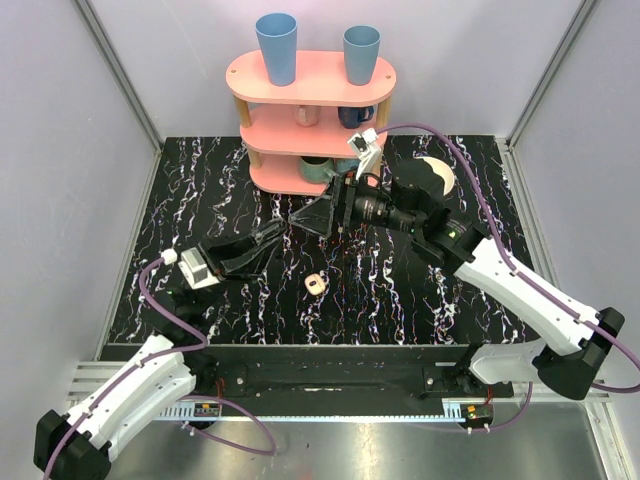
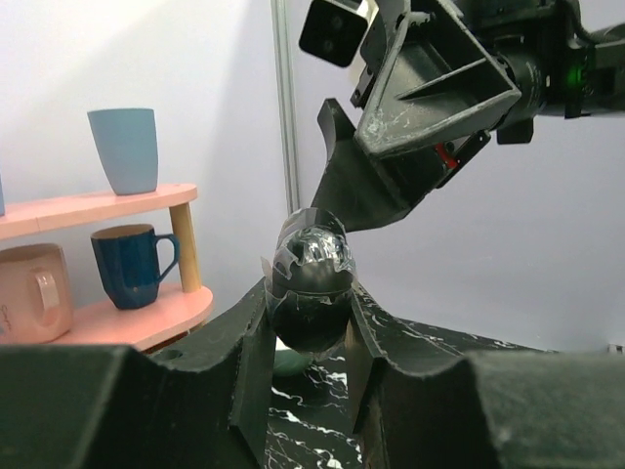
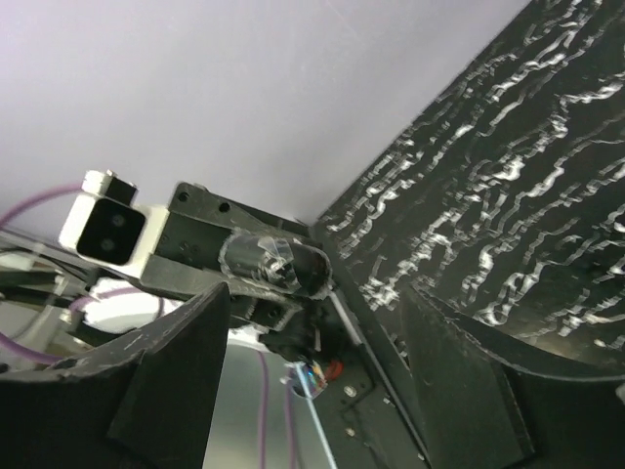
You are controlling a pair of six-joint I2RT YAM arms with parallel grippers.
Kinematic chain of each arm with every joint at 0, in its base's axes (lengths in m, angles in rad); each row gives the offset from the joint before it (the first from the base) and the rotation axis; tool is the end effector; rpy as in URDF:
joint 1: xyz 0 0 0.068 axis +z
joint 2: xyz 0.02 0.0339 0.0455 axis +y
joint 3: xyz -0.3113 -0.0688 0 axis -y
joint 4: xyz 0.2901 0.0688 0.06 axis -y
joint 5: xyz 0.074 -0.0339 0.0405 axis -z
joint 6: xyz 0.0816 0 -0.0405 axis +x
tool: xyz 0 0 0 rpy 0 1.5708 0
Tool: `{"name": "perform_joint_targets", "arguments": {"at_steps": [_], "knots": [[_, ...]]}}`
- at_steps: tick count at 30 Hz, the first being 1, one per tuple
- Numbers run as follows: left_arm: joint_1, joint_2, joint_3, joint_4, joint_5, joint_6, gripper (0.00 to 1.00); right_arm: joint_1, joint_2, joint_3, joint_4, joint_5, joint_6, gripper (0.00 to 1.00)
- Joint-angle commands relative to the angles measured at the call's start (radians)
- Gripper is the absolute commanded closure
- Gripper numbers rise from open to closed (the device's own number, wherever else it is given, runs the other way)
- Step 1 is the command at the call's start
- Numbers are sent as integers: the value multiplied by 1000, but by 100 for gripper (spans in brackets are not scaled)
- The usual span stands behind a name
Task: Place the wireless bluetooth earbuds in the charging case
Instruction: Pass from the right arm to the left, then open the charging case.
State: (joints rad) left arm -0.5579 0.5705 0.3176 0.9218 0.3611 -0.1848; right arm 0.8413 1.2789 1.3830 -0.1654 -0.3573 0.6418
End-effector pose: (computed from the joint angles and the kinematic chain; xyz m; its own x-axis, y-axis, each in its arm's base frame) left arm 0.1305 -0.1154 0.3604 0.3829 -0.4416 -0.8114 0.8146 0.5756 0.0712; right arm 0.2206 0.2895 0.4922 -0.5901 0.1814 -0.7867 -0.7214 0.3190 0.6147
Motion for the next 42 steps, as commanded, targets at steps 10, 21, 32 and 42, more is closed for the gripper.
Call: {"name": "perform_joint_targets", "arguments": {"at_steps": [10,21,32,42], "knots": [[-2,35,6,103,24,-56,100,21,37,100,-171,18,-205,24],[-2,58,28,107,110,-68,100,22,50,94,-146,21,-189,24],[-2,71,75,83,222,-85,100,21,42,80,-135,73,-168,24],[-2,52,77,77,158,-88,100,24,54,80,-129,4,-171,24]]}}
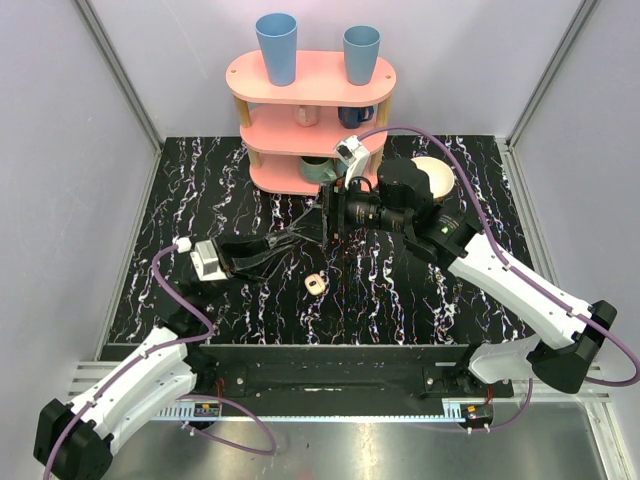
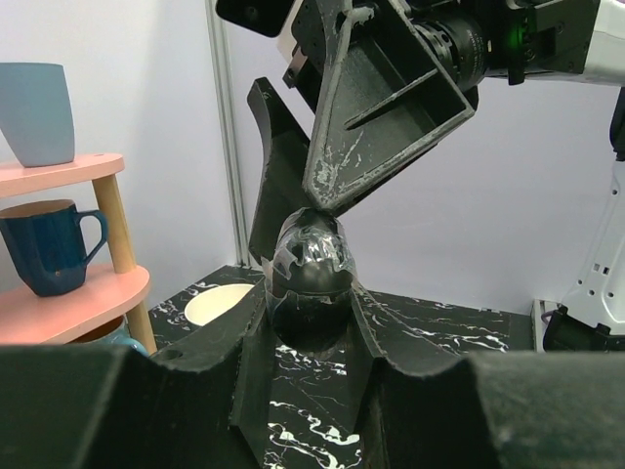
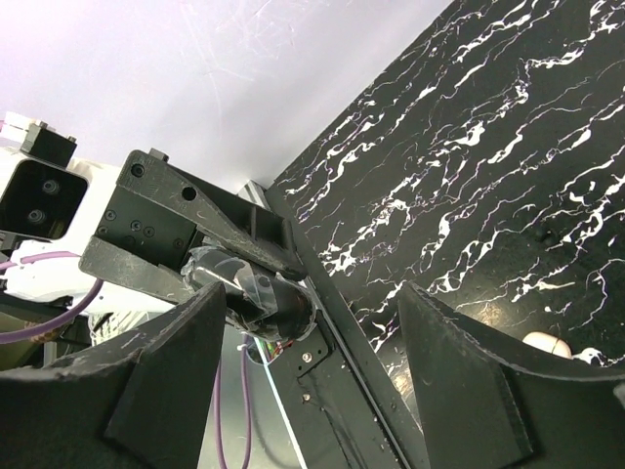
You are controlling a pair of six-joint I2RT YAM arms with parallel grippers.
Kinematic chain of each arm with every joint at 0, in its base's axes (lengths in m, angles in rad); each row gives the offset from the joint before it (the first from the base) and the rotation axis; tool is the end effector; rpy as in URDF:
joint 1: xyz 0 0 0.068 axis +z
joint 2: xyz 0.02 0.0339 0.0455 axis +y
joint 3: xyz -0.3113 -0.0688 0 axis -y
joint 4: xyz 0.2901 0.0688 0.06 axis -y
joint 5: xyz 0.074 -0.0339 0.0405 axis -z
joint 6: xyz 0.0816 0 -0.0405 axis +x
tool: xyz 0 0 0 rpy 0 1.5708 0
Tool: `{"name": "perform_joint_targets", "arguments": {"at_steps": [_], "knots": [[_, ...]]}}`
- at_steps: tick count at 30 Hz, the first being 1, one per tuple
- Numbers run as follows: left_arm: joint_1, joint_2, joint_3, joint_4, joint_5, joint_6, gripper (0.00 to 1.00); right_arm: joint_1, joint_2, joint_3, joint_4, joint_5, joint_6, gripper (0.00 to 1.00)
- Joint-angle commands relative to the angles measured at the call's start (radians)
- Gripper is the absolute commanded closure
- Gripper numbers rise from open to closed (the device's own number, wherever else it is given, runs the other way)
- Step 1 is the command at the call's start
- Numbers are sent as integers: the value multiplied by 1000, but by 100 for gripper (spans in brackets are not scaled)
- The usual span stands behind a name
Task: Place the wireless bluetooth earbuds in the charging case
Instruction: Open the charging case.
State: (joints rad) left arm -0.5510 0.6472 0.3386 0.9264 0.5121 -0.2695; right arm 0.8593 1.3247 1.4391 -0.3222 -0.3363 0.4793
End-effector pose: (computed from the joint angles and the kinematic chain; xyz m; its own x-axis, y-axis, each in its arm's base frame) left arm 0.1363 -0.1307 0.3543 0.2636 -0.4344 -0.8613 0.8993 0.4336 0.0566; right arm 0.2234 0.3003 0.4770 -0.5465 0.0328 -0.8368 -0.7594 0.4020 0.5116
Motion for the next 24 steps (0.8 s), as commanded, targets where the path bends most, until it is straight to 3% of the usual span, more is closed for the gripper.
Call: {"name": "perform_joint_targets", "arguments": {"at_steps": [1,11,24], "knots": [[-9,-27,56,66,-3,4,100,6,7,20,32,-29,-11,24],[-9,-29,48,61,-70,13,100,26,-13,1,81,-130,-65,24],[-9,-37,82,42,8,7,100,29,1,6,81,9,-64,23]]}}
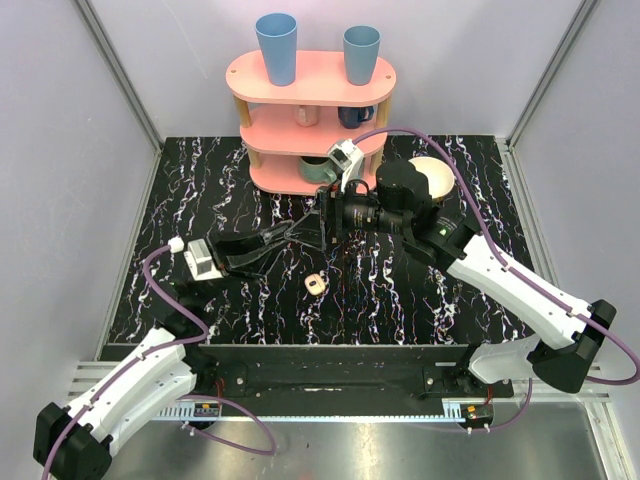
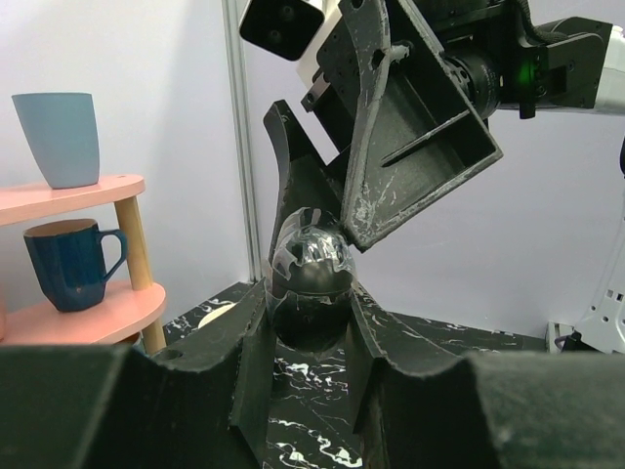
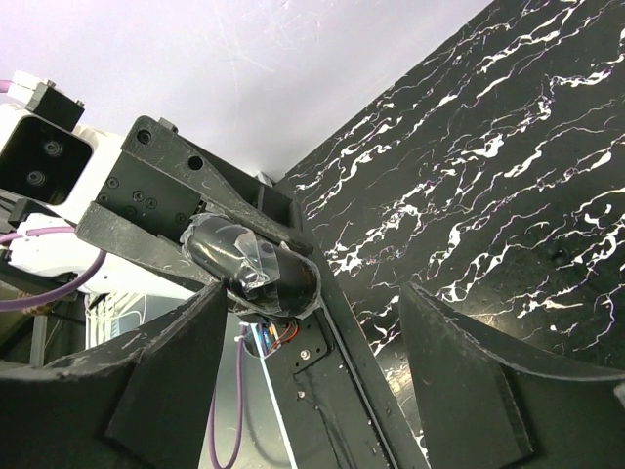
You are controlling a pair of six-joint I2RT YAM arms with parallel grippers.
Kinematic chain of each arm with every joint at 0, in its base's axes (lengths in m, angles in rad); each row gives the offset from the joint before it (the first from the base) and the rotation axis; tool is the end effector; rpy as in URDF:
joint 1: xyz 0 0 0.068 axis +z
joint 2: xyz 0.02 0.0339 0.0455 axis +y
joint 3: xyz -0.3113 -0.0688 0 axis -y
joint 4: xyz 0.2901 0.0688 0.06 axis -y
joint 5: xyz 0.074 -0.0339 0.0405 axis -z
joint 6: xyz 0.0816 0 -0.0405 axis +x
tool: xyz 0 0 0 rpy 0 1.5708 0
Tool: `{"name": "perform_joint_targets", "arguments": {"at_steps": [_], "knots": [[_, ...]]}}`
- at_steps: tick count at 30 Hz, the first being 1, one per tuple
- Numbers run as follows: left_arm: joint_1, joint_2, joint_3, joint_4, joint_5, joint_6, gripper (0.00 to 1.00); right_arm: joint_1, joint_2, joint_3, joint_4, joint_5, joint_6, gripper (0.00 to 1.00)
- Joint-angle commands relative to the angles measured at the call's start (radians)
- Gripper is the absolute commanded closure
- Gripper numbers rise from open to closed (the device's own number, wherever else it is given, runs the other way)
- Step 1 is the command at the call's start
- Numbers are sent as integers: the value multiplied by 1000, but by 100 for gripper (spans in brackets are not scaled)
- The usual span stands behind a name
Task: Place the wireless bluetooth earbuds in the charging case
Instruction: Open the charging case.
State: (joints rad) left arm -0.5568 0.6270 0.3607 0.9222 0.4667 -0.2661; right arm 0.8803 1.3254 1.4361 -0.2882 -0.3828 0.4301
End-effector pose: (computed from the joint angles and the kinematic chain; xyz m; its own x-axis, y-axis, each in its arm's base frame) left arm 0.1334 -0.1263 0.3673 0.2958 -0.4608 -0.8368 0.8836 0.4649 0.0563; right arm 0.2143 0.3073 0.4807 -0.4980 0.0044 -0.8671 -0.8159 0.3362 0.4704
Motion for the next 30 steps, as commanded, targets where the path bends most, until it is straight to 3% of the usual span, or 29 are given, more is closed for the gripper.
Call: {"name": "perform_joint_targets", "arguments": {"at_steps": [1,10,30], "knots": [[-3,-15,60,53,62,4,100,8,8,10,47,62,-8,24],[-3,-13,87,69,165,-19,100,8,24,17,70,96,16,24],[-3,-95,69,-5,201,-16,100,6,15,15,121,107,52,24]]}}
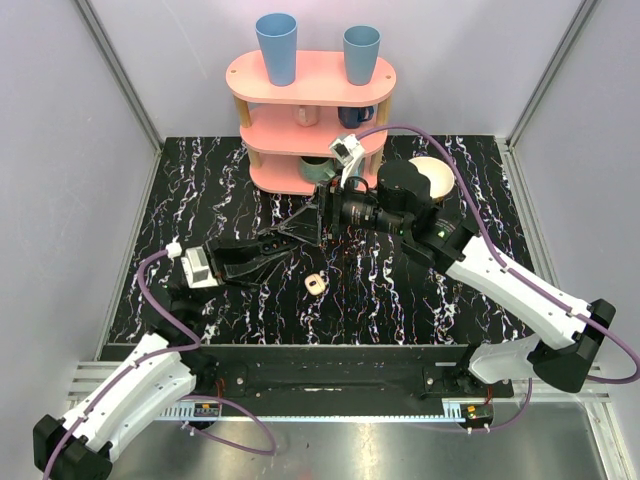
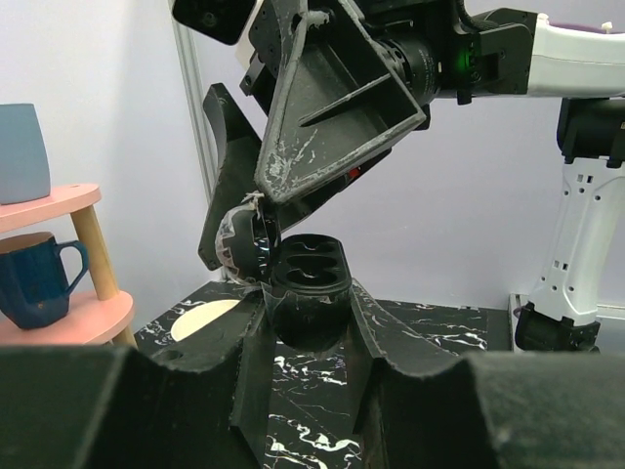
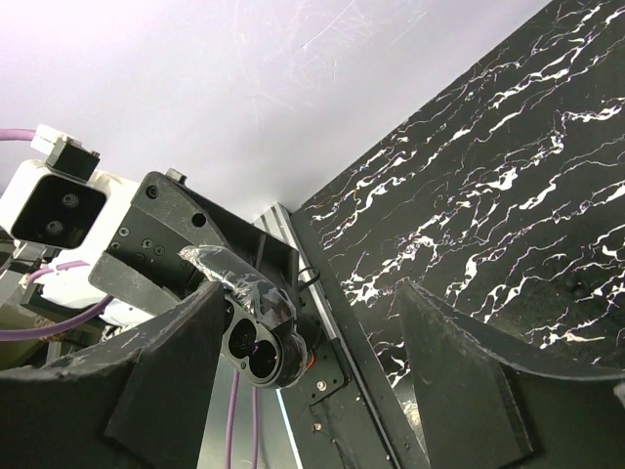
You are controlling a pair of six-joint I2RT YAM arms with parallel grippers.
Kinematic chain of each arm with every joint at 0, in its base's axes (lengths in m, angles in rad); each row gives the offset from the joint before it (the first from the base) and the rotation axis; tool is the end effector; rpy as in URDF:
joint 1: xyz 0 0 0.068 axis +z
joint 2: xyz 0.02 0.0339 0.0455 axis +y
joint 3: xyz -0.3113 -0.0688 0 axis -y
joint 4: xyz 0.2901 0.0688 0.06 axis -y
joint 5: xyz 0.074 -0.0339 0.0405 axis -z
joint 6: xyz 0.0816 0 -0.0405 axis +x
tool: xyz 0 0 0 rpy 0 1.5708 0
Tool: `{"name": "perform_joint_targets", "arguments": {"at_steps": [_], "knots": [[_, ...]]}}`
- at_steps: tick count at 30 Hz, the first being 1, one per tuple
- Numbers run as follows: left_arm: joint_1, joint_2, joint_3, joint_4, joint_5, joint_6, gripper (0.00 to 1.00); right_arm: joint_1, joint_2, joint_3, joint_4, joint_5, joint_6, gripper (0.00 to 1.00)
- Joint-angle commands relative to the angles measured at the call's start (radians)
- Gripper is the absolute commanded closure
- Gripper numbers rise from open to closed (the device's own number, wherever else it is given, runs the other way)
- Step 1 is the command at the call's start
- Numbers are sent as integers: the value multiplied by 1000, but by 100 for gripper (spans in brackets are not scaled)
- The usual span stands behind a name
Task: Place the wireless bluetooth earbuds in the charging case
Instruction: Open the charging case, then pick up the right earbud from the center of the board.
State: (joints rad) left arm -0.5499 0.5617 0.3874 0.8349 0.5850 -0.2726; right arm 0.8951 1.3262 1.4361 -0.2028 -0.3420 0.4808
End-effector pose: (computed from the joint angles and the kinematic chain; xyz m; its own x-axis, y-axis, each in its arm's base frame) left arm 0.1169 -0.1245 0.3752 0.2864 -0.4388 -0.8517 0.9185 0.3788 0.1137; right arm 0.2142 0.3110 0.4930 -0.4880 0.0878 -0.8684 -0.8101 0.3249 0.4881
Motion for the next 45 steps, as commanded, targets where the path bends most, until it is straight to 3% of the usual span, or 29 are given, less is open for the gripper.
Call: {"name": "perform_joint_targets", "arguments": {"at_steps": [1,8,17,23,26,30,34,39,44,45], "knots": [[-10,-31,38,76,78,-8,100,-8,13,15,39,60,2,23],[-10,-42,15,24,18,18,100,-10,-12,-2,120,-35,4,19],[-10,-55,-22,15,-28,12,100,-8,-36,-8,141,-26,8,17],[-10,-60,-28,-2,-51,16,100,-8,-64,-29,138,50,1,17],[-10,-60,-30,-13,-57,21,100,-12,-99,-63,140,161,12,16],[-10,-85,-31,-62,-76,50,100,-64,-131,-86,53,383,97,17],[-10,-123,-33,-112,-91,73,100,-174,-143,-140,-61,509,206,21],[-10,-164,-30,-163,-102,92,100,-232,-92,-212,-181,522,269,24],[-10,-183,-24,-184,-102,101,100,-242,16,-247,-216,378,227,28],[-10,-184,-22,-187,-102,101,100,-245,56,-250,-225,368,223,33]]}}
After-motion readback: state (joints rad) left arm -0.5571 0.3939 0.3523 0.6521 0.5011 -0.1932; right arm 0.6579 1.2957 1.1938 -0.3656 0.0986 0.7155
